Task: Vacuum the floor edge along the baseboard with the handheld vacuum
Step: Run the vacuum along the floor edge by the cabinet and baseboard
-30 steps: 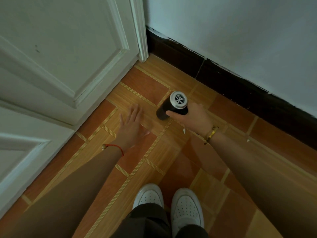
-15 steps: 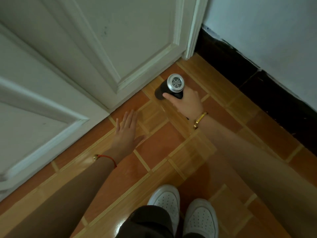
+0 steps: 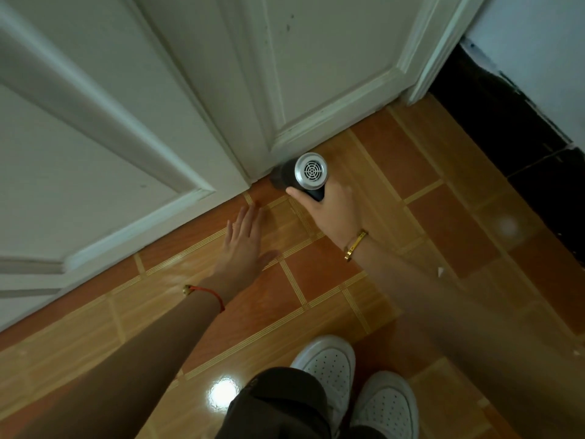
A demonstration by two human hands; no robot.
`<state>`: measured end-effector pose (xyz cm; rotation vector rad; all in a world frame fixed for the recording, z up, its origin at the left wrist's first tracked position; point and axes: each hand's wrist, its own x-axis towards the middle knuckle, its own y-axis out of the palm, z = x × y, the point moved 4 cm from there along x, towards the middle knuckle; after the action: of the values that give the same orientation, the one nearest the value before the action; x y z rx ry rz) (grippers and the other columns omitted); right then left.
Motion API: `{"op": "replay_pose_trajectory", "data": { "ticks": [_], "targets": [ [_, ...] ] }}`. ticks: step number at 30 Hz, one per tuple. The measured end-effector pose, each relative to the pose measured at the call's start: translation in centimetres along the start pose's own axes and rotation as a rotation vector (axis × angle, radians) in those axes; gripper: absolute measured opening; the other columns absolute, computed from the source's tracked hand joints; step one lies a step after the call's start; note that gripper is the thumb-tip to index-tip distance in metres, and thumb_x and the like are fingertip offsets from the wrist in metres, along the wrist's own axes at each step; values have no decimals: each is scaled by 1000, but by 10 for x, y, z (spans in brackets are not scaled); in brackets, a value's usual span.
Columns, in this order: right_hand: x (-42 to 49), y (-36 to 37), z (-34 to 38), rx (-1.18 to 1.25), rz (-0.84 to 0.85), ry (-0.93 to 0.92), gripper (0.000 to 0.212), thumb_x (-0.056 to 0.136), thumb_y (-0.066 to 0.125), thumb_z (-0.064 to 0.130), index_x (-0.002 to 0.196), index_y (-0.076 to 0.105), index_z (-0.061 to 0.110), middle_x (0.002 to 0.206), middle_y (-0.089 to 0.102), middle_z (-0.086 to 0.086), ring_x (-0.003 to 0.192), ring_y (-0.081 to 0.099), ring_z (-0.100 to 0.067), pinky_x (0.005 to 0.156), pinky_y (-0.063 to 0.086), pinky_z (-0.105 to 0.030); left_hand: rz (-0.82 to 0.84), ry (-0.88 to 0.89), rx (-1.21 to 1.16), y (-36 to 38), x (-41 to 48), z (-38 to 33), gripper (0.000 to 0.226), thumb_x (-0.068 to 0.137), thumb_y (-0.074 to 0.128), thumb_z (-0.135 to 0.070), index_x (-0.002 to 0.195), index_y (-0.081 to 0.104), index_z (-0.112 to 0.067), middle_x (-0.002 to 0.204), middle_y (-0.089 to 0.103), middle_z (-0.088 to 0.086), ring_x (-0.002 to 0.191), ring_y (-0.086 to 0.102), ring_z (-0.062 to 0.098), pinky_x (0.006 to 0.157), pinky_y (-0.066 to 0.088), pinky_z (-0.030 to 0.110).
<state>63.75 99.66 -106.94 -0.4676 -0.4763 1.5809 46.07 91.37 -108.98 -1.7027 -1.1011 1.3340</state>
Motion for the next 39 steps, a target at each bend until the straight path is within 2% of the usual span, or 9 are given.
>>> {"op": "replay_pose_trajectory", "data": {
  "ticks": [3,7,9,15,18,20,25,32,39],
  "targets": [
    [0,-1,2,-25,-6,1,55,78,68,61,107,65,14,92,71,4,79,66,-10,63,54,-24,2,-16,-6,-1,-3,2,94,94,52,-52,157,-4,-12,166,-10,6,152,-13,25,124,2,50],
    [7,-18,1,-27,-121,35,57,78,70,57,113,63,13,92,66,10,78,63,-5,53,42,-6,9,-33,-24,0,-11,8,93,94,52,-50,157,-6,-12,165,-12,7,152,-13,25,124,3,50],
    [8,-19,1,-35,-122,42,57,78,70,57,112,64,12,93,67,9,79,63,-6,53,41,-5,18,-54,-33,4,-17,12,93,95,51,-49,157,-8,-12,165,-13,6,152,-14,25,124,4,50],
    [-11,12,17,-43,-18,-21,60,78,68,60,115,62,13,96,69,8,78,62,-3,56,44,-5,19,-118,-68,12,-32,28,93,95,52,-47,156,-8,-10,165,-14,7,151,-16,24,124,0,48],
    [-24,31,26,-27,17,-40,62,79,67,61,118,60,14,96,71,7,79,64,-6,62,55,-22,3,-140,-81,12,-40,36,94,94,53,-47,156,-8,-10,165,-13,7,151,-14,25,124,0,48],
    [-30,36,29,-20,-1,-33,62,79,66,61,118,60,14,97,71,6,81,65,-7,64,57,-25,-7,-161,-90,13,-45,42,94,94,53,-47,156,-7,-10,165,-12,7,152,-13,26,124,1,48],
    [-44,41,31,-21,-25,-56,59,79,68,59,113,62,11,95,71,5,77,62,-4,59,51,-17,-9,-194,-93,18,-60,53,92,95,50,-50,156,-6,-9,165,-11,8,152,-11,28,124,1,48],
    [-74,71,48,-36,148,-128,56,78,68,61,107,64,13,85,70,6,67,58,-1,50,36,-7,-20,-213,-96,16,-70,59,90,96,51,-48,157,-2,-7,166,-5,11,152,-8,30,123,3,50],
    [-74,79,57,10,215,-164,61,78,69,58,120,59,15,103,72,4,88,67,-10,65,50,-15,18,-208,-67,16,-72,50,90,97,49,-48,156,-6,-7,165,-8,13,152,-8,31,123,4,51]
  ]
}}
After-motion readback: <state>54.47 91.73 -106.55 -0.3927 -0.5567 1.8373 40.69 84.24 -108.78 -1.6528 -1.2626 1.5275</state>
